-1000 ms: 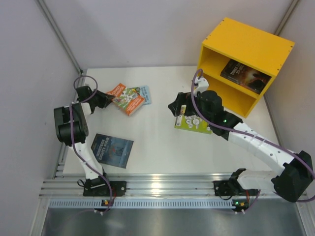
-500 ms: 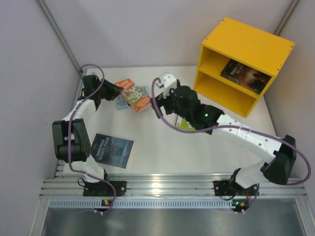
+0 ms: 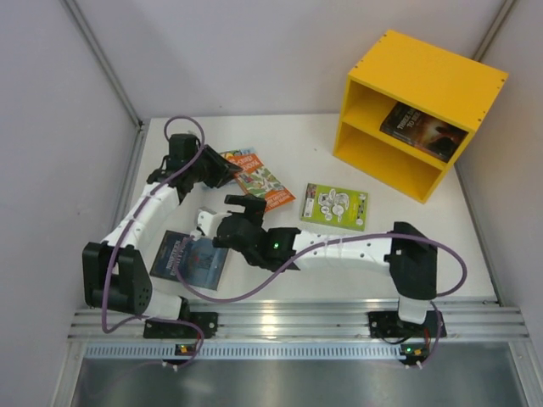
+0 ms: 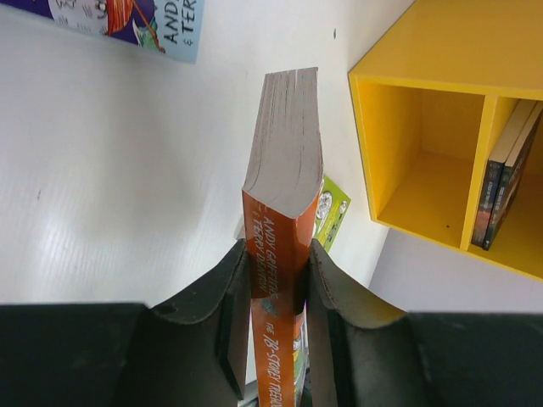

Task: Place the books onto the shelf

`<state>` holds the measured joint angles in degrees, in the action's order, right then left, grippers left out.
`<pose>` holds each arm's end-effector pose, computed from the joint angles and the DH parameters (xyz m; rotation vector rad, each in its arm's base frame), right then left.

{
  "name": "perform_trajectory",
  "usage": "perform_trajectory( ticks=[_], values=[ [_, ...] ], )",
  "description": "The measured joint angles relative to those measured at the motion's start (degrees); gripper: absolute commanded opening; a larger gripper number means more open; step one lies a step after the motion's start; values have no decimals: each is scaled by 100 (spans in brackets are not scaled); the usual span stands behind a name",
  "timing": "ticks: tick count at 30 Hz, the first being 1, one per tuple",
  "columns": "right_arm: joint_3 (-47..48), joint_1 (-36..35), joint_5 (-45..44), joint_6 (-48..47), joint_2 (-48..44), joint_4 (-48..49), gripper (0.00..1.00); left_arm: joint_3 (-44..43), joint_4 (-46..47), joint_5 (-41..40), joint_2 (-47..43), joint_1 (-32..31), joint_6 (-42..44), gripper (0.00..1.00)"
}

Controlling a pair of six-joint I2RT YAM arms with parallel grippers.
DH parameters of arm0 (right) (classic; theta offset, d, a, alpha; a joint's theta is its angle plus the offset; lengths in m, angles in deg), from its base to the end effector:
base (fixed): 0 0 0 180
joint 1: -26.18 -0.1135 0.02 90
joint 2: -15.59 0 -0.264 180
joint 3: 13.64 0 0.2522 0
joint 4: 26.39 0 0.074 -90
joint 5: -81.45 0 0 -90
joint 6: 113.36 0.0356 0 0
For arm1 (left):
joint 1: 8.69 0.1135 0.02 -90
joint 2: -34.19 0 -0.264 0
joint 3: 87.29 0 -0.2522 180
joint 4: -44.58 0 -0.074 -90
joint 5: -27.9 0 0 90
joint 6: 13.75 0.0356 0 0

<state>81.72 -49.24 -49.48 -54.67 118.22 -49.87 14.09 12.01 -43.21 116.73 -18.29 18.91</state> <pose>0.1269 0.3954 0.2876 -1.3065 1.4828 -0.2559 0.3174 -0.0654 0.2940 -0.7708 2.2291 -0.9796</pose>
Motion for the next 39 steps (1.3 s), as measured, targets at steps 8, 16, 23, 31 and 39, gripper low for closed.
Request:
perform_trajectory(
  ticks=[8, 16, 23, 31, 39],
  values=[
    [26, -61, -1373, -1303, 870, 739, 52, 203, -389, -92, -258, -181, -160, 0],
    [22, -85, -1954, -2063, 1150, 1471, 16, 321, -573, -286, -343, -293, -201, 0],
    [-136, -70, -2050, -2253, 1222, 1716, 0, 374, -610, -345, -348, -315, -227, 26],
    [-378, 201, -1556, -1825, 946, 896, 0, 426, -957, -334, -525, -356, -4, 63],
    [-664, 387, -1115, -1775, 656, 66, 0, -444, -1617, -704, -568, -13, 511, 77]
  ],
)
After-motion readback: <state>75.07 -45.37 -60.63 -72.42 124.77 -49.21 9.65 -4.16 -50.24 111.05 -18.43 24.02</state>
